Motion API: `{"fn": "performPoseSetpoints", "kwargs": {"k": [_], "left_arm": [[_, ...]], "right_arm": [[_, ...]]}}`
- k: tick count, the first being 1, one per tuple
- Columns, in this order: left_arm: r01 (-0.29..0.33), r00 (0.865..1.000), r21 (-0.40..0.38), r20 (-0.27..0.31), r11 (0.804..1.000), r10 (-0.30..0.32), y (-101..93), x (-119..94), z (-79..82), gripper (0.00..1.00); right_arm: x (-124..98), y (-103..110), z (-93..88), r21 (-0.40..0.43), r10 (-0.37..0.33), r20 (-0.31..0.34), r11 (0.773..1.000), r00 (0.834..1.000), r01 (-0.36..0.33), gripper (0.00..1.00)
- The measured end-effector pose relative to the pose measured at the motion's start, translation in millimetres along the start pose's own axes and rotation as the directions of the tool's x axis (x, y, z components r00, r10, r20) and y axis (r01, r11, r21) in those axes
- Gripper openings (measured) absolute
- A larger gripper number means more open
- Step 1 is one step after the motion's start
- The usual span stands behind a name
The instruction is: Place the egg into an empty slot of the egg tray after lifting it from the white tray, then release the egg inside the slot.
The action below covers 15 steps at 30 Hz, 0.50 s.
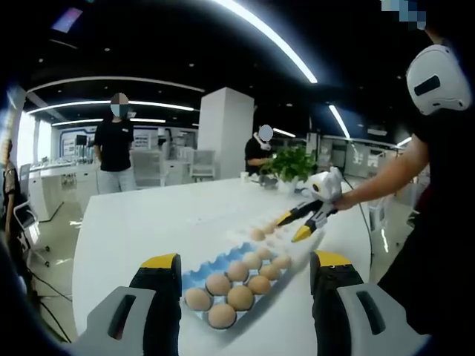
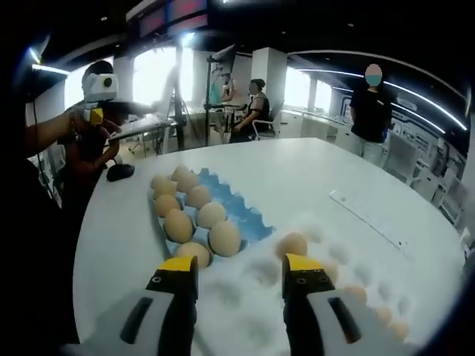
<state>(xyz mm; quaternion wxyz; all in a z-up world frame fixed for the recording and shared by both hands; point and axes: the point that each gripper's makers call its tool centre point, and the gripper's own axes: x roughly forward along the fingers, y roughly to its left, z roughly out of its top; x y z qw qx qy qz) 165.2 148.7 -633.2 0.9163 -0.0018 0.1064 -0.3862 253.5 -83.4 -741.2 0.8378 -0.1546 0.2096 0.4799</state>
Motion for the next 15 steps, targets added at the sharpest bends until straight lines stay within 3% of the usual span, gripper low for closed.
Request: {"fn": "performPoseSetpoints", "kwargs": {"k": [4,8,15], "left_arm": [[-0.002,1.000,0.005,0.001,1.000,0.002,-1.9,-2,1.3,0.71],[-0.001,1.000,0.014,-0.002,1.000,0.001,-4.3,-3,2.6,0.71],[-0.005,1.000,0.014,-0.001,1.000,0.005,-6.8,-3,3.3,0.71]], "right_arm": [[0,2,-4.7,0.011,-0.005,-0.002,1.000,1.000,0.005,0.46],[1,-5,-3.4,0.096,-0.045,0.039,0.995,0.998,0.042,0.46],[-4,-16,2.7,0.151,-0.091,0.079,0.985,0.993,0.078,0.44]]}}
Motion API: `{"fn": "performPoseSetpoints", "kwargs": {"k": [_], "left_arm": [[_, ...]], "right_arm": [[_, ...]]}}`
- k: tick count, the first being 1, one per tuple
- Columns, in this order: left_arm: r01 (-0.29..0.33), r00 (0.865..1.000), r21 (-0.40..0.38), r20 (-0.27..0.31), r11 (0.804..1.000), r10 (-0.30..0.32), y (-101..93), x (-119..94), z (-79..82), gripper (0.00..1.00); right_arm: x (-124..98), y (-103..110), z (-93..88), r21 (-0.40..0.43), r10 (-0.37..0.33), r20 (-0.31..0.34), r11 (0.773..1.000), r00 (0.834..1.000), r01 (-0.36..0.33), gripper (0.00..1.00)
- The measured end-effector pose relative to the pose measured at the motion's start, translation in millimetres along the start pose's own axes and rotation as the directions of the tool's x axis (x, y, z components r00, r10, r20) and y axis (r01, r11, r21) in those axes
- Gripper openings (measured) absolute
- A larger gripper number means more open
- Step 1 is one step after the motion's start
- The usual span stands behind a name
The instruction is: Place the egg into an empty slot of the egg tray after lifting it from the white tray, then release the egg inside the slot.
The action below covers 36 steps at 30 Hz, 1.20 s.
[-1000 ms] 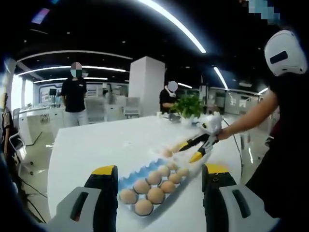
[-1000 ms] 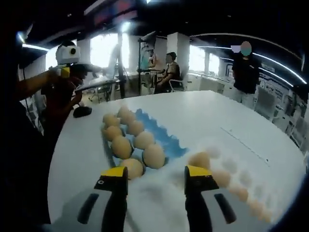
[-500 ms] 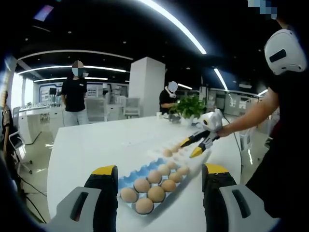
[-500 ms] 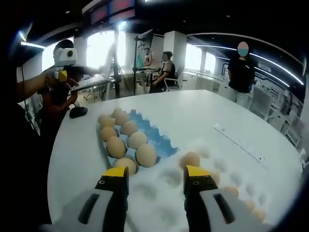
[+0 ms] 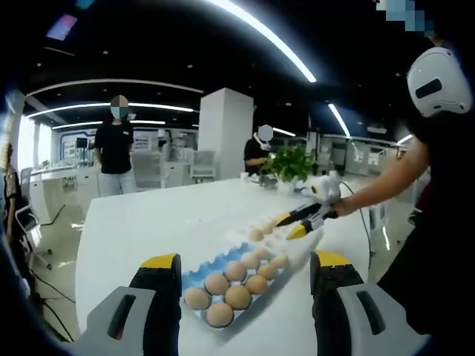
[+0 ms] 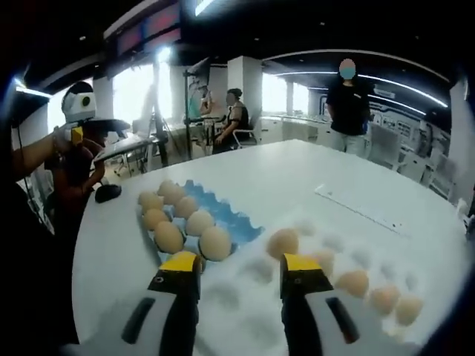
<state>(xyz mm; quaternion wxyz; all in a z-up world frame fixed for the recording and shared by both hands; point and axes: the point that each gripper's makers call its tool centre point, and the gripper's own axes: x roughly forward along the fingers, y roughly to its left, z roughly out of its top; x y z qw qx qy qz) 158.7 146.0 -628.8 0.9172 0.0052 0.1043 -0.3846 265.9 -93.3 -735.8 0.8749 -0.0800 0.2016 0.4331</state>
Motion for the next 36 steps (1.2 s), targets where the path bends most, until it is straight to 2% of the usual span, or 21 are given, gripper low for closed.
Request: {"fn": "performPoseSetpoints", "kwargs": {"k": [7,10,11,12,13,19,28,31,33,36], "left_arm": [[0.005,1.000,0.002,-0.004,1.000,-0.005,-2.3,1,0.1,0.71],[0.008,1.000,-0.005,-0.023,1.000,-0.008,-3.1,4,-6.9,0.71],[-0.008,0.999,-0.008,-0.052,1.000,0.007,-0.6,4,-14.9,0.71],[-0.021,0.994,0.018,-0.111,1.000,0.023,2.7,3,-26.7,0.71],[-0.014,0.993,0.020,-0.116,1.000,0.016,1.3,4,-29.2,0.71],[0.000,0.995,-0.015,-0.095,1.000,-0.002,-2.6,4,-30.9,0.71],[0.000,0.999,-0.027,-0.041,1.000,-0.001,0.0,1,-17.7,0.71],[0.002,0.999,-0.020,-0.042,1.000,-0.002,-0.6,0,-16.9,0.71],[0.001,0.999,-0.021,-0.041,1.000,-0.002,-0.4,0,-16.9,0.71],[0.001,0.999,-0.018,-0.053,1.000,-0.002,-0.2,1,-19.5,0.70]], "right_arm": [[-1,-3,0.1,-0.006,-0.018,0.007,1.000,1.000,0.018,0.43],[-3,-1,-0.8,-0.013,-0.015,0.007,1.000,1.000,0.015,0.43],[-3,0,-1.4,-0.011,-0.014,0.005,1.000,1.000,0.014,0.43],[-3,0,-1.5,-0.012,-0.015,0.006,1.000,1.000,0.015,0.43],[-3,0,-1.0,-0.011,-0.016,0.008,1.000,1.000,0.016,0.43],[-3,0,2.8,-0.013,-0.020,0.011,1.000,1.000,0.020,0.43],[0,4,5.3,-0.014,-0.036,0.035,0.999,0.999,0.037,0.42],[3,-2,6.7,0.000,-0.077,0.057,0.997,0.995,0.077,0.42],[6,-5,6.4,0.030,-0.079,0.058,0.997,0.995,0.078,0.43],[6,-11,8.4,0.012,-0.102,0.063,0.995,0.993,0.102,0.42]]}}
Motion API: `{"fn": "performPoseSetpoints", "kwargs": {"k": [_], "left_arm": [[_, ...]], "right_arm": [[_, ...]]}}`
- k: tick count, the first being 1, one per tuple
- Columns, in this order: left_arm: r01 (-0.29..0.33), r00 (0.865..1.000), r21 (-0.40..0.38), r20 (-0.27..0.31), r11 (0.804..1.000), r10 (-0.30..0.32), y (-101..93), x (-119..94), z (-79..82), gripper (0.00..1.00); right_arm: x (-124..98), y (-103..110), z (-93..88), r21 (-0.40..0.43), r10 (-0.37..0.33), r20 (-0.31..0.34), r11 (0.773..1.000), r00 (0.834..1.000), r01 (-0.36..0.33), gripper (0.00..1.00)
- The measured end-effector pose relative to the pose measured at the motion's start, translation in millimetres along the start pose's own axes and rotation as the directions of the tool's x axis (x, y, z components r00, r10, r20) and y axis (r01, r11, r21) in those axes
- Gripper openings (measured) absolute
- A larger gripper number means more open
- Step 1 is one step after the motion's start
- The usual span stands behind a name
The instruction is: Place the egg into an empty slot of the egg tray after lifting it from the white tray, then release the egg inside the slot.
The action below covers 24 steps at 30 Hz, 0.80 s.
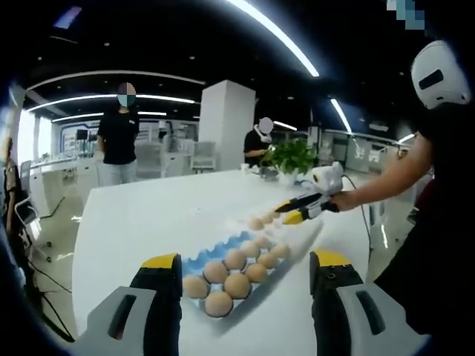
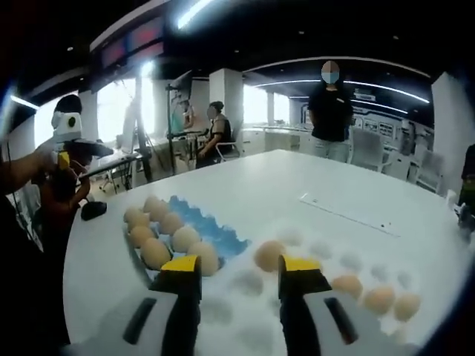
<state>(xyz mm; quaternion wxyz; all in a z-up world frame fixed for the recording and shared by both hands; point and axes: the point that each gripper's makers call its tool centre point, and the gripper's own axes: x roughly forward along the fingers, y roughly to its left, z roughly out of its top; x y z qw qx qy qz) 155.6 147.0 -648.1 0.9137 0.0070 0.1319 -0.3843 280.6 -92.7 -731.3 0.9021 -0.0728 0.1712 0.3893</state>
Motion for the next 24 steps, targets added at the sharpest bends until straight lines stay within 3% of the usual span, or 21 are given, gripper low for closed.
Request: {"fn": "performPoseSetpoints", "kwargs": {"k": [8,13,15,24], "left_arm": [[-0.007,1.000,-0.003,0.006,1.000,0.007,2.1,2,2.8,0.70],[-0.001,1.000,-0.002,0.004,1.000,0.001,0.9,5,2.9,0.70],[-0.001,1.000,-0.004,0.003,1.000,0.001,0.8,6,2.7,0.70],[-0.007,1.000,-0.003,0.001,1.000,0.007,2.6,6,3.6,0.70]], "right_arm": [[15,-15,-1.3,0.011,-0.082,-0.006,0.997,0.997,0.082,0.33],[31,-28,-3.3,0.045,-0.154,0.006,0.987,0.988,0.154,0.33],[37,-34,-10.8,0.013,-0.199,-0.035,0.980,0.979,0.200,0.33],[53,-35,-22.9,0.023,-0.188,-0.065,0.982,0.980,0.190,0.32]]}}
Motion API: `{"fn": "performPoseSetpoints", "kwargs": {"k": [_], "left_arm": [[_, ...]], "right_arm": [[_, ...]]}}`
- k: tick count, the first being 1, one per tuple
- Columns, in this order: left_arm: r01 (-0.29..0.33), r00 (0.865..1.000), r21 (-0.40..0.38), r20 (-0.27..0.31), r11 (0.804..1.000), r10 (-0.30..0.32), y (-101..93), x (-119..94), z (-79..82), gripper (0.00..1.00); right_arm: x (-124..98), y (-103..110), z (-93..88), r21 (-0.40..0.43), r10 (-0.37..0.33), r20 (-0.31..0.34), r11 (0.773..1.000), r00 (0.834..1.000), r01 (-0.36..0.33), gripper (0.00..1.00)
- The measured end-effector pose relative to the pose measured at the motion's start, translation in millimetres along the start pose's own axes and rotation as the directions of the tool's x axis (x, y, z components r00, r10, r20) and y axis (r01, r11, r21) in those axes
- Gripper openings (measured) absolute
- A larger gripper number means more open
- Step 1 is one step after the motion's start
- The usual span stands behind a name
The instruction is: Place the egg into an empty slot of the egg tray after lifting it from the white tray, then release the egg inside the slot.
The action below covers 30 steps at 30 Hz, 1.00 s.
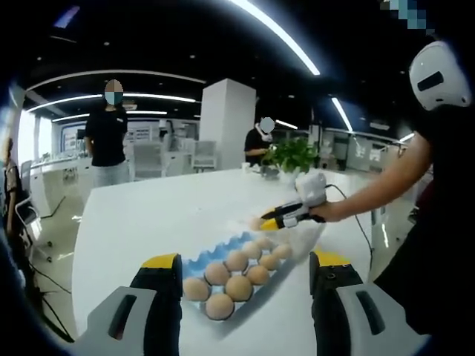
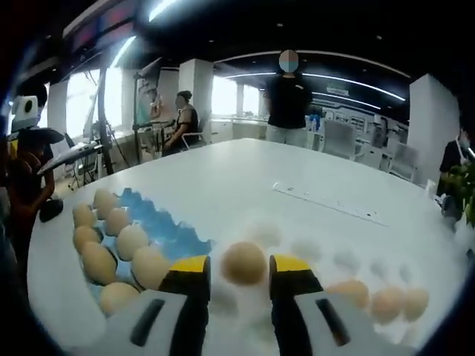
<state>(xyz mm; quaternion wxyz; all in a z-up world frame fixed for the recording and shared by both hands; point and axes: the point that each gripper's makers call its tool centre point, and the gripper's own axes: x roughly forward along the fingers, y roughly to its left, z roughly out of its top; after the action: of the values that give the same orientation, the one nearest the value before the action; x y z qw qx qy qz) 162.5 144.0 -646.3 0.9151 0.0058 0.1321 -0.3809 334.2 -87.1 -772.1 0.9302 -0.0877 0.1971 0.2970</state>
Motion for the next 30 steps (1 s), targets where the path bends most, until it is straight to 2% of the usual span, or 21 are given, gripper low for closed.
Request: {"fn": "performPoseSetpoints", "kwargs": {"k": [7,11,15,16,18,27,30], "left_arm": [[-0.002,1.000,-0.001,-0.001,1.000,0.002,0.9,1,0.1,0.70],[-0.003,1.000,0.000,0.001,1.000,0.003,1.1,1,0.5,0.70],[-0.004,1.000,-0.001,0.002,1.000,0.004,2.0,2,0.8,0.70],[-0.006,1.000,-0.002,0.003,1.000,0.006,2.6,2,1.1,0.70],[-0.006,1.000,-0.002,0.004,1.000,0.006,3.0,2,1.3,0.70],[-0.010,1.000,-0.002,0.010,1.000,0.010,3.2,1,3.2,0.70],[-0.008,1.000,0.001,0.008,1.000,0.008,1.8,0,3.9,0.70]], "right_arm": [[6,-2,-0.8,0.009,-0.012,-0.008,1.000,1.000,0.013,0.25],[9,-2,-3.0,-0.096,-0.045,-0.033,0.994,0.998,0.041,0.25],[10,-2,-3.2,-0.096,-0.035,-0.033,0.995,0.999,0.032,0.25],[11,-1,-3.8,-0.147,-0.022,-0.038,0.989,0.999,0.017,0.25],[11,-2,-3.6,-0.126,-0.027,-0.039,0.992,0.999,0.022,0.25],[9,-2,-2.5,-0.124,-0.019,-0.023,0.992,1.000,0.016,0.23],[4,0,0.7,-0.162,-0.018,-0.017,0.987,1.000,0.015,0.23]]}}
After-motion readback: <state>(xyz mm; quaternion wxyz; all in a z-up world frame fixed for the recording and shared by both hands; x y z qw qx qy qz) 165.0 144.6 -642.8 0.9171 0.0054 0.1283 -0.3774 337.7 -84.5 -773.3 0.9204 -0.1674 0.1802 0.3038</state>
